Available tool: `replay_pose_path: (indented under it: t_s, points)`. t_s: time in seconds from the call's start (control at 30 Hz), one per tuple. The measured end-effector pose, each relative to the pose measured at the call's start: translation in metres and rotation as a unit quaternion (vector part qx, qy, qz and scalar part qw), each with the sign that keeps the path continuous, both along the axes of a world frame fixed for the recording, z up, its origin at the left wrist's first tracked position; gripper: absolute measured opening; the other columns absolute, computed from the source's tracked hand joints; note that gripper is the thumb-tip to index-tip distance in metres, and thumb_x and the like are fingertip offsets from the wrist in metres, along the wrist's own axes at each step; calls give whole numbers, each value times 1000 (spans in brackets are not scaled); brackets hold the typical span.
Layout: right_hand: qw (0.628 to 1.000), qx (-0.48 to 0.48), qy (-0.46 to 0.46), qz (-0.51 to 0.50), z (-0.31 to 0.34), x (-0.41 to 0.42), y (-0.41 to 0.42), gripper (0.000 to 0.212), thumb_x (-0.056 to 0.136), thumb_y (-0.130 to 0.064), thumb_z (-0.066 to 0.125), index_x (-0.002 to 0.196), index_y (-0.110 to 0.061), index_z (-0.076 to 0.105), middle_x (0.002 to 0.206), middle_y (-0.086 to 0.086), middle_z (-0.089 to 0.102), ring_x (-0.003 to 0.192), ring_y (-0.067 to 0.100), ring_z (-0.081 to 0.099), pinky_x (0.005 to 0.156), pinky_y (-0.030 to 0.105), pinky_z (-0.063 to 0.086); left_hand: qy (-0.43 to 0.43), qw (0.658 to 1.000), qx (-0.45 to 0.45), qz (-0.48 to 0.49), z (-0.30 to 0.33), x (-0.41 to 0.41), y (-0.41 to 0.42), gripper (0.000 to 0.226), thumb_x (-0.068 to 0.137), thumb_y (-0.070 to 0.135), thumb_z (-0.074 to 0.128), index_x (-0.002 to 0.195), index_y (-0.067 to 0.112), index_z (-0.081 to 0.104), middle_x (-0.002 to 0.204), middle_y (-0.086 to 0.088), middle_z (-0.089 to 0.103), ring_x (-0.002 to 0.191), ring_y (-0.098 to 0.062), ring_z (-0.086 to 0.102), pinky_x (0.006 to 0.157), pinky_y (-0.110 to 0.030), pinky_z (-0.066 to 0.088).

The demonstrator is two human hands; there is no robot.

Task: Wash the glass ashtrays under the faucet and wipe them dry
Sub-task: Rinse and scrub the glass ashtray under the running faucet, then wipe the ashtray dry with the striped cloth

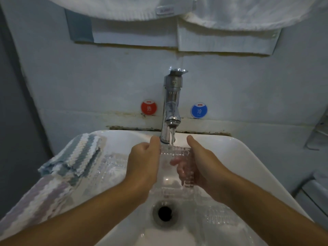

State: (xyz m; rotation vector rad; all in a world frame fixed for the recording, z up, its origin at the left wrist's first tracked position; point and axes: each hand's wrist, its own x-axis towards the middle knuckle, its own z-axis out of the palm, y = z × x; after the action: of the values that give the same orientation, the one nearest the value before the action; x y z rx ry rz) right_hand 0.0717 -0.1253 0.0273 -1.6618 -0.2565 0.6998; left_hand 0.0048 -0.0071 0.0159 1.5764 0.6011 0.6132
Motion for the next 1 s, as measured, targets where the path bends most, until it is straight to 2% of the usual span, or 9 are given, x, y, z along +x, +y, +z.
replay_pose_path:
  t_s: [0.1,0.2,0.3,0.47,0.57,0.67,0.8,0.93,1.0]
  points:
    - [999,-10,25,33,1,1,-4,67,106,-54,27,87,-5,70,68,11,67,64,22,63,76,38,57,-67,991,115,20,-4,-1,-2,38,85,46,39,63,15,43,55,0,37,51,-15,33,49,-32,27]
    - [997,-41,15,69,7,3,-9,59,102,-48,32,94,-5,71,86,14,74,85,28,69,92,49,57,-124,972,200,29,-6,-2,-3,38,88,40,42,56,20,39,44,11,35,45,-7,32,43,-19,26]
    - [990,-60,61,110,21,4,-15,48,99,-43,42,108,-5,69,102,23,73,94,39,70,84,53,60,-193,941,278,24,-7,-4,-4,37,94,42,39,59,31,39,46,14,43,44,-6,40,42,-16,30]
    - [972,-6,190,139,36,3,-23,33,101,-17,45,120,7,59,107,33,70,95,50,70,78,49,62,-263,834,484,-15,-11,-5,-2,26,97,31,41,71,30,39,56,20,39,43,2,42,43,-4,28]
    - [976,-14,195,97,29,9,-24,25,97,-1,46,114,11,59,92,27,73,75,38,75,63,38,64,-293,779,552,-57,-17,-2,4,39,99,33,43,68,12,55,59,3,59,47,-7,54,43,-8,36]
    - [982,-26,176,59,22,13,-21,20,96,5,44,105,11,61,83,22,74,66,27,74,56,32,61,-316,753,570,-91,-15,-1,11,46,101,40,40,69,10,56,61,-1,59,48,-9,51,47,-10,35]
    - [991,-57,116,42,10,18,-14,23,97,4,49,117,10,60,95,21,73,75,25,73,61,32,60,-378,750,533,-102,-1,-3,9,32,102,32,35,75,20,44,62,4,44,54,-5,37,52,-16,32]
    - [997,-50,53,32,4,19,-12,23,95,5,55,116,7,65,97,19,76,81,27,75,69,35,59,-362,789,492,69,32,-11,15,25,95,11,41,71,14,49,61,6,43,51,-9,38,50,-19,32]
    - [998,-48,25,28,7,17,-12,19,95,4,56,110,5,69,93,17,77,82,29,76,77,38,61,-324,811,469,134,49,-13,24,21,99,16,45,88,8,61,69,10,48,52,-8,42,50,-20,35]
